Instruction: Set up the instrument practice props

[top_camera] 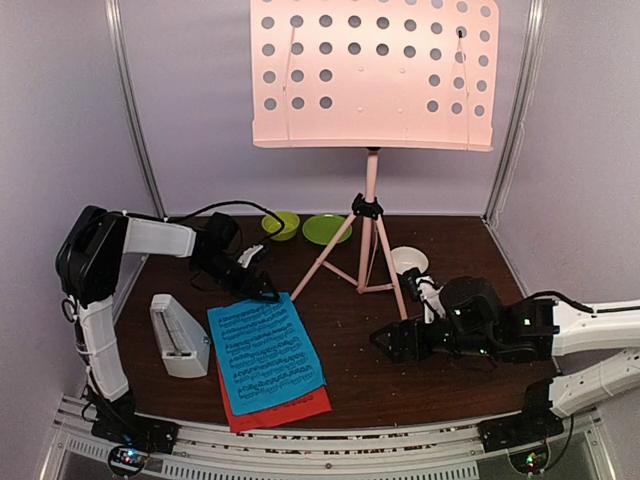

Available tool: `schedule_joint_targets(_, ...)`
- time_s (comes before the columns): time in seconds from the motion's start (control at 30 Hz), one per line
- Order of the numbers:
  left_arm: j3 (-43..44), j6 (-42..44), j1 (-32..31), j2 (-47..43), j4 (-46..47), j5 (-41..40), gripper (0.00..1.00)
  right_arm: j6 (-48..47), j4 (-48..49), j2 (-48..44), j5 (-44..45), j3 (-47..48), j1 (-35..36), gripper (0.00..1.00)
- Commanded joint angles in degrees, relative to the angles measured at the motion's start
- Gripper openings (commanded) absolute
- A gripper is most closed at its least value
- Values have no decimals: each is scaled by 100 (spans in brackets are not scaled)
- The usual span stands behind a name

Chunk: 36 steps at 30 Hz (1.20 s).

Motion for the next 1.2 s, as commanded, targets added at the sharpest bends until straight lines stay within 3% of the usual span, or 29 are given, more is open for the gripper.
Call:
schedule_joint_targets(0.0,61,376,32,54,-17,437,83,39,-23,30,162,279,59,99)
schedule_joint_targets(0.2,321,460,285,29,-40,849,84,60,-95,85,162,383,110,98)
schedule_joint_targets(0.43,878,714,502,502,-660,556,88,119,-128,86,240,325,157,98)
schedule_joint_targets(0.7,962,1108,503,893,-1213,801,84,93,-186,93,312,350,169,98)
schedule_joint_targets(1.17,631,1268,497,638,-1225,1219,44,-31,182,428,157,440,183,98)
